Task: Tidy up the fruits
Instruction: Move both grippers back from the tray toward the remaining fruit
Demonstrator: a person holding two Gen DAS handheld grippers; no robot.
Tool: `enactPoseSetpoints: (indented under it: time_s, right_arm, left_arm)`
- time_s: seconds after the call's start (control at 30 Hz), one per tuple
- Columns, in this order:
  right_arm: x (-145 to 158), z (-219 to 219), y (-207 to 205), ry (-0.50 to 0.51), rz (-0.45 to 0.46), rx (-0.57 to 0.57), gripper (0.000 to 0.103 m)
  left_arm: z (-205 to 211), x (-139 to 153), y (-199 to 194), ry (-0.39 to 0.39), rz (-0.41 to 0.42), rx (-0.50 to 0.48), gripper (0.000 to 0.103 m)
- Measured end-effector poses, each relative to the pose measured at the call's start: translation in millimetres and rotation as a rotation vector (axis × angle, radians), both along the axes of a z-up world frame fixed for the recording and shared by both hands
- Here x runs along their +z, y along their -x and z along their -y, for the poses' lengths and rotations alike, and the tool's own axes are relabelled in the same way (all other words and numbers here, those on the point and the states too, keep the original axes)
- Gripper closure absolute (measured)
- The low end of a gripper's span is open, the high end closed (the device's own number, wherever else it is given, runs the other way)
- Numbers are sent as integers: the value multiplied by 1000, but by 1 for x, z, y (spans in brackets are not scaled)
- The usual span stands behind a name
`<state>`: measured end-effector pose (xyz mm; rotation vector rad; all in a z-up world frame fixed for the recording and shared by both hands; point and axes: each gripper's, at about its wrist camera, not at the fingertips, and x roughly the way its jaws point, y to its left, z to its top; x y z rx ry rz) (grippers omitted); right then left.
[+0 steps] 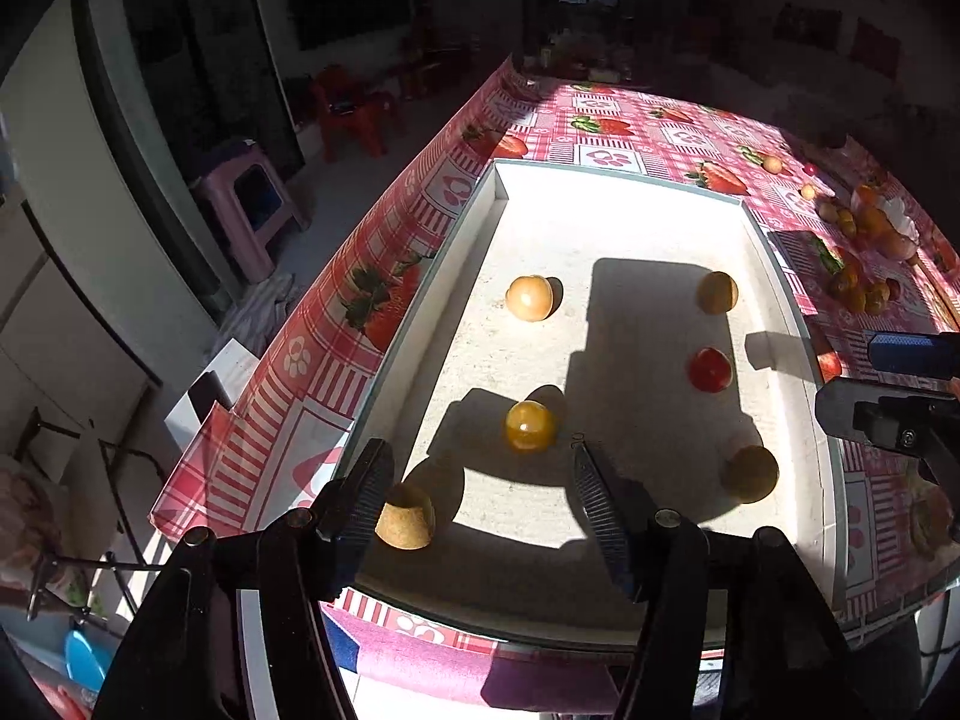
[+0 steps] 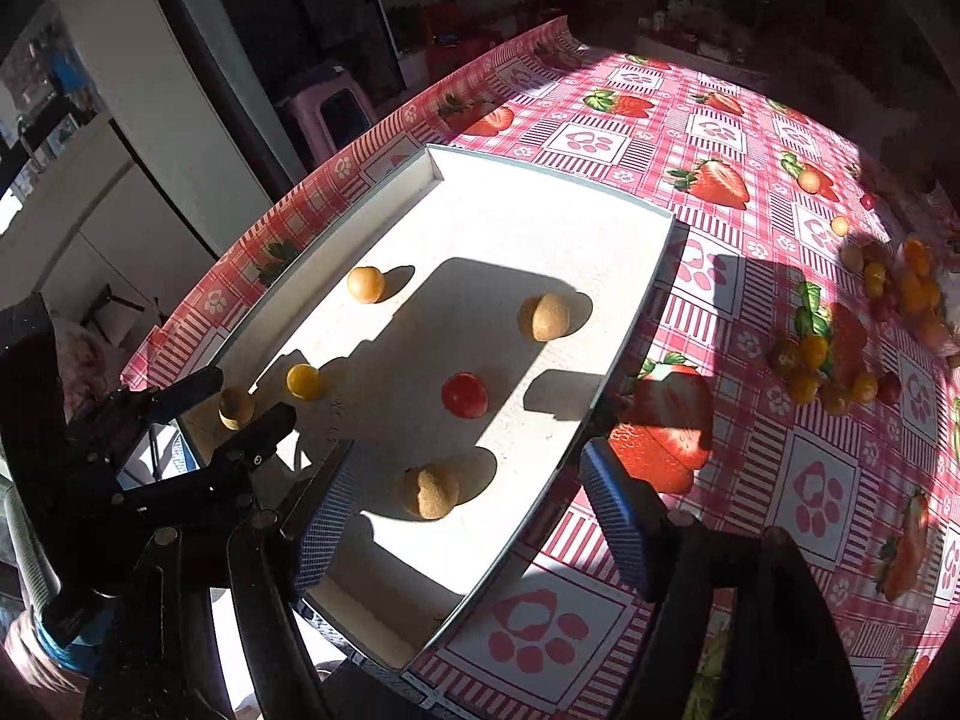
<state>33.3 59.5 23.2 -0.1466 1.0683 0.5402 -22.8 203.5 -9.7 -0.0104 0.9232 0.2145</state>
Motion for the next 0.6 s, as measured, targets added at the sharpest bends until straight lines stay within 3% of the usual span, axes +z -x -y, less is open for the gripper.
enactPoseSetpoints:
  time_s: [0.6]
  right_arm:
    - [-19, 130, -6, -34, -46, -240, 24]
  left_arm:
    - [88, 19, -21, -74, -14, -140, 39]
